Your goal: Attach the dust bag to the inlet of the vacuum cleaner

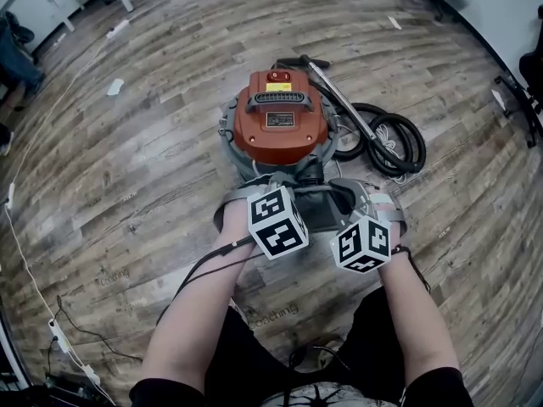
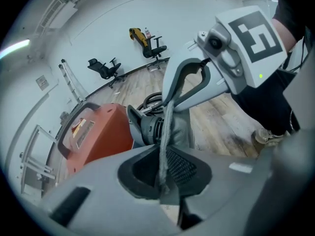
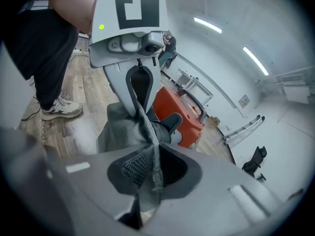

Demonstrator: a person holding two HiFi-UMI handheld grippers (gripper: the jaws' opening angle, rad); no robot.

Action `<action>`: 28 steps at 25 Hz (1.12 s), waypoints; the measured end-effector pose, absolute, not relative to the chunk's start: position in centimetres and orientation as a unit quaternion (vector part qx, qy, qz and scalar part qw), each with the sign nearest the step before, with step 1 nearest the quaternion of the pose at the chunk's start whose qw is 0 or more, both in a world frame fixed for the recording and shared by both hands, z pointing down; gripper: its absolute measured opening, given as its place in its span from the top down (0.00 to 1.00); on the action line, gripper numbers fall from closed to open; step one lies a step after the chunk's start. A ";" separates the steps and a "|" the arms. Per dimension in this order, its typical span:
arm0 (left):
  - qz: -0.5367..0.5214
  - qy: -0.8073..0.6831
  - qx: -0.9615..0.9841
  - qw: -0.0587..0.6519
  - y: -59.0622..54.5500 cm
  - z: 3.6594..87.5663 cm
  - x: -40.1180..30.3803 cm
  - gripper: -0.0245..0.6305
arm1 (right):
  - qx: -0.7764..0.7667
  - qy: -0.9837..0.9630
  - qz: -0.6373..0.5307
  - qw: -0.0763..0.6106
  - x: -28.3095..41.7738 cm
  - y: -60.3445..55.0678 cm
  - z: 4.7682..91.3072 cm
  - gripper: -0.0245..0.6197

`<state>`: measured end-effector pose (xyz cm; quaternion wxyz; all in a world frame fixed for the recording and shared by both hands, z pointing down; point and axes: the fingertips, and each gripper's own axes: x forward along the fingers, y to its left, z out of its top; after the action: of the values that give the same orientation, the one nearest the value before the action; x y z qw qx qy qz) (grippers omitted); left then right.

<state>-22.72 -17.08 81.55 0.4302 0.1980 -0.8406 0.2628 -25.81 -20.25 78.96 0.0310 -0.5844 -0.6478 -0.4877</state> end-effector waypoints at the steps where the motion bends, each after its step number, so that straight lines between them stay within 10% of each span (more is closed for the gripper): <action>1: 0.265 -0.842 0.198 0.427 -17.1 81.3 -22.8 0.91 | -0.585 -0.653 -0.480 0.035 -25.9 -20.5 79.1 0.90; 28: 0.276 -0.849 0.206 0.402 -17.3 81.7 -22.7 0.88 | -0.574 -0.659 -0.487 0.021 -26.4 -19.7 78.4 0.84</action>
<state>-22.65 -17.34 81.69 0.4015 0.2056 -0.8486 0.2763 -26.40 -19.66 78.43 0.0210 -0.5737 -0.6585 -0.4866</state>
